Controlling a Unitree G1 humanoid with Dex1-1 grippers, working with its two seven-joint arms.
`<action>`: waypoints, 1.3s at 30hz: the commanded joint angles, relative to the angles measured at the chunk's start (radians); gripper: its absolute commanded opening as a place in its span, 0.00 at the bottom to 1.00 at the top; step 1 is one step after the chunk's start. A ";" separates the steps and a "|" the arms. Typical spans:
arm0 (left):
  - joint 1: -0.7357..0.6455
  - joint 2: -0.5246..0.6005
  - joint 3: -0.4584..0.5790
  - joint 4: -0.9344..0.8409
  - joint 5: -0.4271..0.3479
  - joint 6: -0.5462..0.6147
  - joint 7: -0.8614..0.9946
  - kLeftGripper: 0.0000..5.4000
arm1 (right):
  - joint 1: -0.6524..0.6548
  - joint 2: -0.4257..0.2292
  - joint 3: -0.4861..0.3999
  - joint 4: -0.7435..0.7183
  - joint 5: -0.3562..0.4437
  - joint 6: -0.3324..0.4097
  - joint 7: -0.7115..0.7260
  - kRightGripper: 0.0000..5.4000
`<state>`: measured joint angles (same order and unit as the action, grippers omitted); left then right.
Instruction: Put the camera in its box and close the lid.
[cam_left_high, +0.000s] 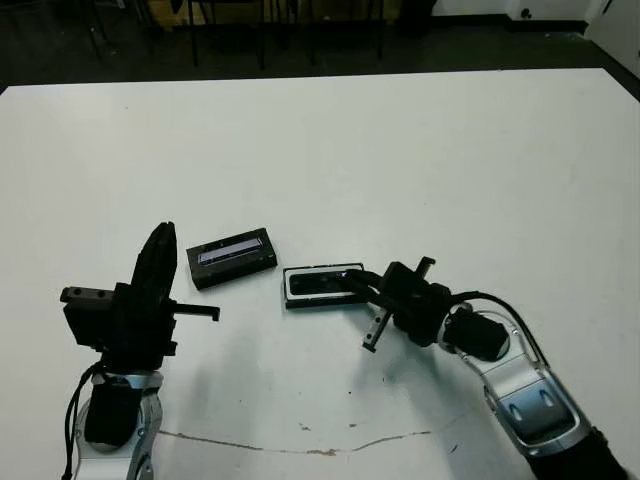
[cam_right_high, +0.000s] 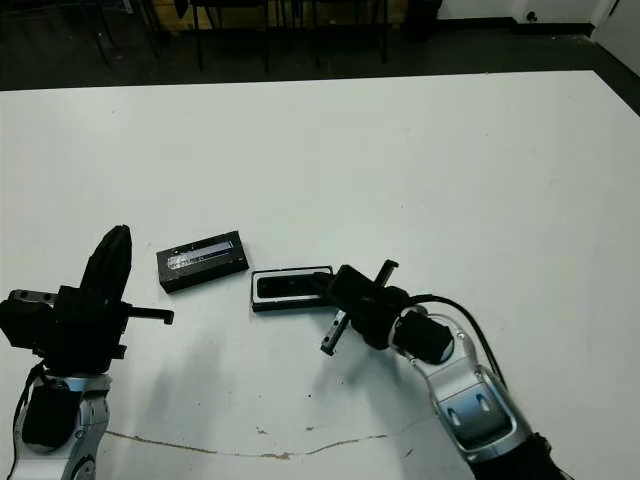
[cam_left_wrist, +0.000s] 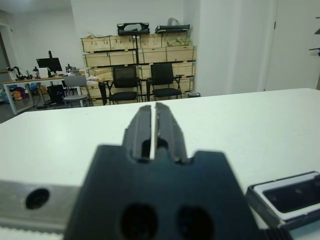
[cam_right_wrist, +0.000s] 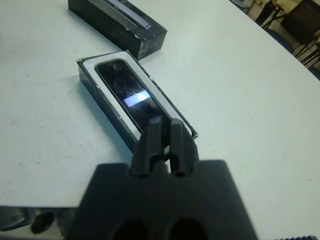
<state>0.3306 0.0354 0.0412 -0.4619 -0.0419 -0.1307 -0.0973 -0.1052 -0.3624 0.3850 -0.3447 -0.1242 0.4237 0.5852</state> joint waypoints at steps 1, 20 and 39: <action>0.055 0.010 0.003 0.004 -0.007 0.022 -0.003 0.00 | 0.055 -0.055 -0.014 0.065 0.004 0.070 0.020 0.00; 0.054 0.012 0.018 0.007 -0.012 0.019 -0.009 0.00 | -0.049 0.044 -0.381 0.090 0.313 -0.013 -0.093 0.00; -0.213 0.405 0.181 0.047 -0.003 0.323 -0.229 0.04 | -0.039 0.060 -0.429 0.227 0.372 -0.102 -0.097 0.00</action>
<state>0.1500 0.3851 0.2136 -0.4421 -0.0392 0.1444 -0.2824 -0.1484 -0.2853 -0.0398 -0.1321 0.2461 0.3192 0.4810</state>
